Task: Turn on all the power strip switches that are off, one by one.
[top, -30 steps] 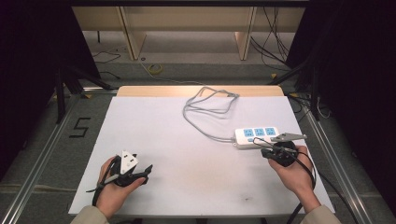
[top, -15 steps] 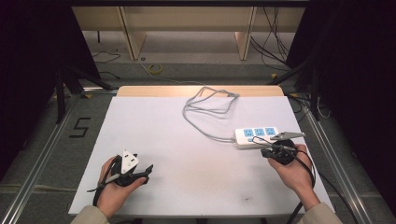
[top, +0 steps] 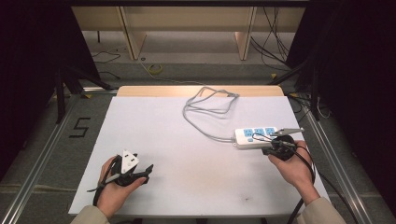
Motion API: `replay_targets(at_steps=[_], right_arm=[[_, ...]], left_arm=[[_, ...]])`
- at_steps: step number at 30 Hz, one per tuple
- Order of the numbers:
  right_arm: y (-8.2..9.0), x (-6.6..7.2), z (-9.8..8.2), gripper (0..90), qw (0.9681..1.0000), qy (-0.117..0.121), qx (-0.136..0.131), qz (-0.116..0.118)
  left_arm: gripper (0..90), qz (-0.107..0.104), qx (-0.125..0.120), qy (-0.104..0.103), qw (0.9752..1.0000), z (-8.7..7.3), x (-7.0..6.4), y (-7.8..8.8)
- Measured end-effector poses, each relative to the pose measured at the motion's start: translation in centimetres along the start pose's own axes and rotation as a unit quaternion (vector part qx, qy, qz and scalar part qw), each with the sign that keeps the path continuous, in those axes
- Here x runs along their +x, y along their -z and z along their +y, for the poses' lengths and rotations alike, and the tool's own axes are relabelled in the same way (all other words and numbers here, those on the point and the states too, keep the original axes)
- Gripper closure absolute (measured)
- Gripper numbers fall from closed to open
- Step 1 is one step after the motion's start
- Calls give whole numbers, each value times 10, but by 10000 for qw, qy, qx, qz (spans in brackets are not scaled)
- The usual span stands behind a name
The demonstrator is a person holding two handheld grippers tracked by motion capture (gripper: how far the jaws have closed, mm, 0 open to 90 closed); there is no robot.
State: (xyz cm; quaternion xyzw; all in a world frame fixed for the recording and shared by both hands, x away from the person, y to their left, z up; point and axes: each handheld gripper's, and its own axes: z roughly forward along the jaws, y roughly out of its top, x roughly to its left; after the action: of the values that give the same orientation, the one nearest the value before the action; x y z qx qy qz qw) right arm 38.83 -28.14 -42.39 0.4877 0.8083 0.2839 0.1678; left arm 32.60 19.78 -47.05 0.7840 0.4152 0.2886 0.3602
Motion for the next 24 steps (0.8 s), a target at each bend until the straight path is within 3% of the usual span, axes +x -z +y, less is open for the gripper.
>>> replay_targets(at_steps=[24], right_arm=[[-5, -13, 8, 900, 9995, -123, 303, -42]], left_arm=[[298, 5, -6, 21, 10000, 1, 0, 0]])
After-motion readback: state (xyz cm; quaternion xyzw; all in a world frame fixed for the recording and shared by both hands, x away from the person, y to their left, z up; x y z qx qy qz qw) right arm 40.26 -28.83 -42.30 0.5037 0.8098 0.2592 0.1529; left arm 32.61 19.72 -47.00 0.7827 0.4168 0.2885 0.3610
